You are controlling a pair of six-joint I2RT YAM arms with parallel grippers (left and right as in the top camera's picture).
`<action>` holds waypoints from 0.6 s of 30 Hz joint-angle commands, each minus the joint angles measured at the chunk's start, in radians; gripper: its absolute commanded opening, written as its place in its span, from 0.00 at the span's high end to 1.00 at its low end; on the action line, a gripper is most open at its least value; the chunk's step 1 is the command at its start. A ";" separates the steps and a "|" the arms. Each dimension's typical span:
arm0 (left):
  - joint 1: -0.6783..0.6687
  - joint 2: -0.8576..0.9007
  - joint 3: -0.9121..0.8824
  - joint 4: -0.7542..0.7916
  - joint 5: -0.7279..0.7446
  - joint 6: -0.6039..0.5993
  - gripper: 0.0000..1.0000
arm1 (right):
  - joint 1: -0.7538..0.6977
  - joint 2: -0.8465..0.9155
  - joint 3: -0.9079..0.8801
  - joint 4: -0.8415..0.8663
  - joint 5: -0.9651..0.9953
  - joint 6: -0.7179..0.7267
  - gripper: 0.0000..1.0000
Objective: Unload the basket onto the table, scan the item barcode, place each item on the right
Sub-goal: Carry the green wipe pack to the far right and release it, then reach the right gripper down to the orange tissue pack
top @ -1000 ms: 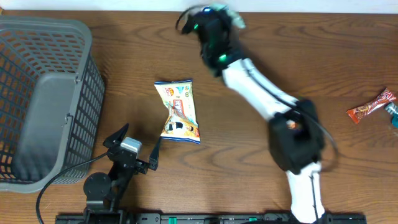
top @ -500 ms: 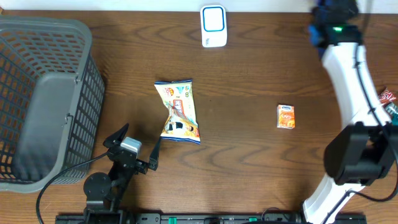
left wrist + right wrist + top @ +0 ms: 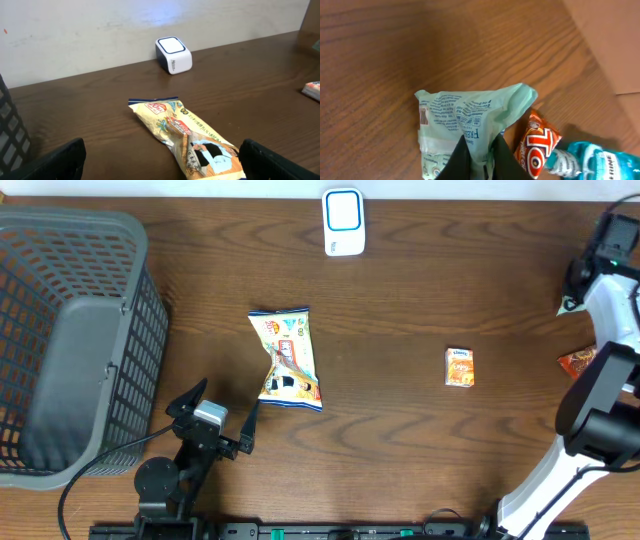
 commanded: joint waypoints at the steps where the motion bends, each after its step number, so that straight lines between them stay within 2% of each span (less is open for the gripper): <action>1: 0.006 -0.001 -0.029 -0.015 0.020 -0.001 0.02 | -0.022 -0.013 0.008 -0.006 -0.049 0.090 0.78; 3: 0.006 -0.001 -0.029 -0.015 0.020 -0.001 0.02 | -0.025 -0.029 0.013 -0.026 -0.025 0.098 0.72; 8: 0.006 -0.001 -0.029 -0.015 0.020 -0.001 0.02 | -0.021 -0.140 0.016 -0.064 0.003 0.180 0.44; 13: 0.006 -0.001 -0.029 -0.015 0.020 -0.001 0.02 | 0.002 -0.327 0.016 -0.114 -0.104 0.251 0.29; 14: 0.006 -0.001 -0.029 -0.015 0.020 -0.001 0.02 | 0.010 -0.373 0.016 -0.127 -0.163 0.262 0.23; 15: 0.006 -0.001 -0.029 -0.015 0.020 -0.001 0.02 | 0.019 -0.421 0.016 -0.142 -0.237 0.277 0.01; 18: 0.006 -0.001 -0.029 -0.015 0.020 -0.001 0.02 | 0.042 -0.516 0.016 -0.166 -0.393 0.311 0.01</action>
